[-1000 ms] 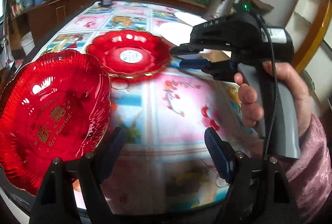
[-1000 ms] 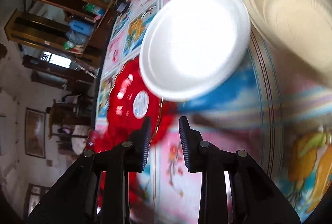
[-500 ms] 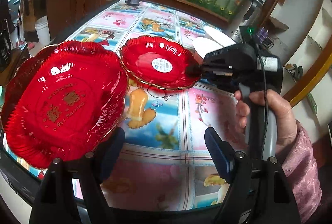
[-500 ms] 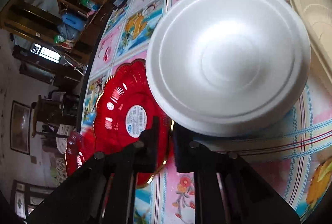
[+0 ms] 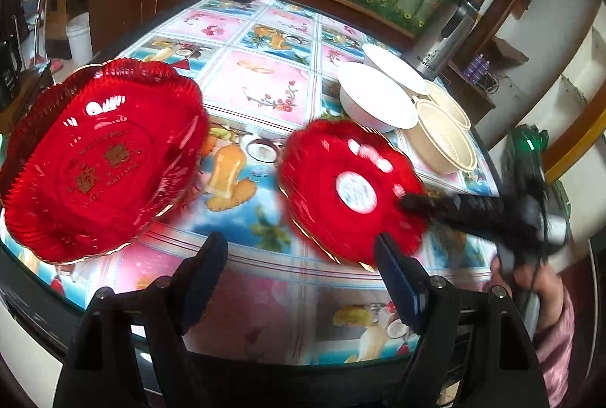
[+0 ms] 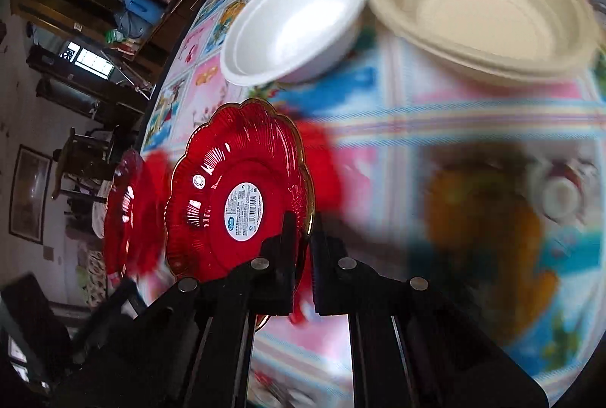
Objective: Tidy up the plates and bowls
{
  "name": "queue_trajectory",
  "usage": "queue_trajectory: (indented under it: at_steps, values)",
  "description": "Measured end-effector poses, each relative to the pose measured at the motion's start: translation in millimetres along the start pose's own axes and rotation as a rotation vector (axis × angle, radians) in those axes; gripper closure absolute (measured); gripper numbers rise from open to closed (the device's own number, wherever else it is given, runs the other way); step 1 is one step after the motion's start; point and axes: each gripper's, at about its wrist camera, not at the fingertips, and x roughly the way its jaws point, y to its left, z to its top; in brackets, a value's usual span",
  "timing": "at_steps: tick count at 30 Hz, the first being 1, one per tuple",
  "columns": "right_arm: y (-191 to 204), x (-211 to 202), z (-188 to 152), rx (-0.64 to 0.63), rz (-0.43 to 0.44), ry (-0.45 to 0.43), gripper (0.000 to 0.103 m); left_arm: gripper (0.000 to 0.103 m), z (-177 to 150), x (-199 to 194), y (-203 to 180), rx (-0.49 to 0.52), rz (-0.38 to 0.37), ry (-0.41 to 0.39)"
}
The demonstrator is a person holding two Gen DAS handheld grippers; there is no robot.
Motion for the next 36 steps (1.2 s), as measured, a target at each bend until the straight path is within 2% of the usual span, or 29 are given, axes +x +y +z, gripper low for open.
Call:
queue_trajectory:
  at_steps: [3,6,9,14,16,19,20,21,22,23,25,29,34,36]
  values:
    - [-16.6,-9.8,-6.7,0.021,0.015,0.003,0.097,0.023,4.8,6.8,-6.8,-0.02,-0.004,0.012]
    - [-25.7,-13.9,-8.9,0.036,0.038,-0.005,0.096,0.023,13.9,16.7,-21.1,0.005,0.002,0.026]
    - [-31.7,-12.5,-9.6,0.06,0.065,0.017,0.096,0.023,24.9,34.9,-32.2,0.026,0.005,0.085]
    - [-32.6,-12.9,-9.9,0.053,0.081,0.027,0.095,0.024,40.4,68.9,-36.1,-0.015,-0.007,0.206]
    - [-33.0,-13.6,-9.1,0.056,0.087,0.025,0.095,0.025,43.5,74.4,-36.4,-0.029,-0.027,0.226]
    - [-36.1,-16.8,-8.6,0.065,0.092,0.019,0.095,0.026,46.3,83.1,-37.6,-0.034,-0.007,0.259]
    - [-36.1,-17.2,-8.6,0.065,0.088,0.018,0.092,0.026,45.9,83.9,-37.2,-0.039,-0.015,0.263]
    - [-36.2,-17.5,-8.7,0.065,0.086,0.017,0.086,0.03,45.6,85.6,-36.5,-0.047,-0.022,0.271]
    - [-36.1,-18.0,-9.2,0.066,0.087,0.014,0.083,0.038,45.4,86.8,-36.1,-0.053,-0.022,0.275]
    - [-35.9,-18.3,-9.5,0.066,0.086,0.012,0.082,0.042,46.1,87.9,-35.9,-0.053,-0.013,0.273]
    - [-35.2,-18.6,-9.3,0.065,0.078,0.01,0.081,0.059,46.2,90.0,-33.8,-0.05,0.0,0.276]
    - [-33.3,-16.8,-9.1,0.072,0.075,0.013,0.081,0.068,42.7,95.7,-29.4,-0.057,0.016,0.295]
    - [-30.9,-16.3,-8.6,0.086,0.061,-0.006,0.082,0.092,41.3,98.7,-23.7,-0.056,0.029,0.286]
    - [-31.2,-15.9,-8.4,0.1,0.066,-0.014,0.082,0.092,41.2,98.9,-21.5,-0.059,0.026,0.279]
